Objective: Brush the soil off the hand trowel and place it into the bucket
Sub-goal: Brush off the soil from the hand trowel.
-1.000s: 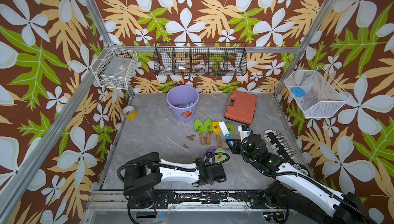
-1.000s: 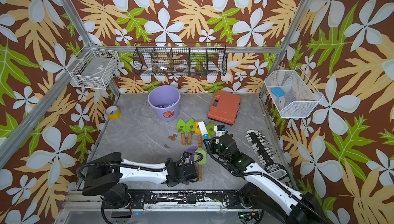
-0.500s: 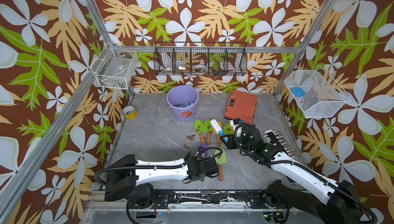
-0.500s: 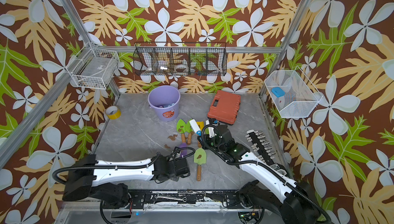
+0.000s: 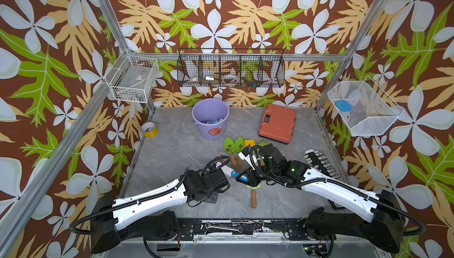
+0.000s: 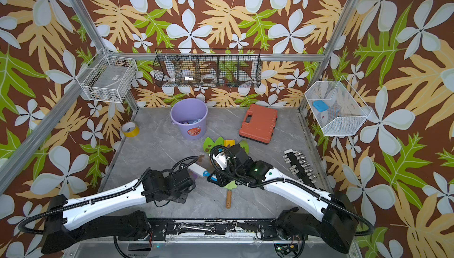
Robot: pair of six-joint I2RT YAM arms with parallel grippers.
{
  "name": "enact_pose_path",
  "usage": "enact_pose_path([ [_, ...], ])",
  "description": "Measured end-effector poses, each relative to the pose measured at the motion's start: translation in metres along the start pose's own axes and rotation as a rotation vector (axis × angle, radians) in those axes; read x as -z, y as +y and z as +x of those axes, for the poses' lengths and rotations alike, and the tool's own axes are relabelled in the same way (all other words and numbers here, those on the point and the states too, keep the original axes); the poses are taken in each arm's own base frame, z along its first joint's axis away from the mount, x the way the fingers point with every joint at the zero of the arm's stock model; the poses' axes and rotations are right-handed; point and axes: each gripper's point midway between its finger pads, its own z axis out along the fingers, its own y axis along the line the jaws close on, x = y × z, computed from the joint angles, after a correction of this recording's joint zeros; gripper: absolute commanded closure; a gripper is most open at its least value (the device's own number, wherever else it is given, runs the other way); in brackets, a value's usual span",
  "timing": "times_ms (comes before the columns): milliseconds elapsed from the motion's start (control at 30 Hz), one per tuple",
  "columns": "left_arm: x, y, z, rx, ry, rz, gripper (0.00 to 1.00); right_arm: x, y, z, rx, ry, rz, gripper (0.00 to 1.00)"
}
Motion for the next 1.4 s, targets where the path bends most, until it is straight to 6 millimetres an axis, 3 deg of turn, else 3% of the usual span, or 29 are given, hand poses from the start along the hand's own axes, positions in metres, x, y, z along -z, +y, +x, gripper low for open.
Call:
enact_pose_path([
  [100, 0.003, 0.002, -0.001, 0.000, -0.006, -0.002, 1.00, -0.012, -0.006, 0.007, -0.005, 0.066, 0.006, 1.00],
  [233, 0.003, 0.006, 0.002, -0.004, -0.001, -0.015, 1.00, -0.032, -0.034, 0.010, -0.024, 0.150, 0.127, 1.00],
  [367, -0.001, 0.012, 0.008, -0.003, 0.011, -0.035, 1.00, -0.019, -0.056, -0.006, 0.005, 0.083, 0.297, 1.00],
  [500, -0.003, 0.014, 0.009, 0.003, 0.014, -0.040, 1.00, -0.011, -0.035, -0.015, 0.032, 0.009, 0.235, 1.00],
  [700, -0.002, 0.015, 0.004, 0.012, 0.002, -0.042, 1.00, -0.047, -0.005, 0.014, 0.033, 0.109, 0.046, 1.00],
  [833, -0.001, 0.016, 0.004, 0.011, 0.002, -0.048, 1.00, -0.062, -0.022, 0.013, -0.013, 0.132, 0.074, 1.00],
  [967, -0.002, 0.016, 0.000, 0.016, -0.022, -0.043, 1.00, -0.046, -0.044, -0.011, -0.019, 0.034, 0.187, 1.00],
  [1100, -0.005, 0.017, 0.001, 0.016, -0.019, -0.048, 1.00, -0.034, -0.024, -0.030, 0.031, -0.056, 0.148, 1.00],
  [1267, -0.006, 0.016, -0.001, 0.020, -0.024, -0.046, 1.00, -0.060, 0.003, -0.008, 0.061, 0.036, 0.033, 1.00],
  [1333, -0.007, 0.016, -0.002, 0.019, -0.025, -0.045, 1.00, -0.070, -0.003, 0.001, 0.042, 0.080, 0.034, 1.00],
  [1400, -0.007, 0.016, -0.002, 0.019, -0.025, -0.046, 1.00, -0.072, -0.024, 0.002, 0.009, 0.089, 0.096, 1.00],
])
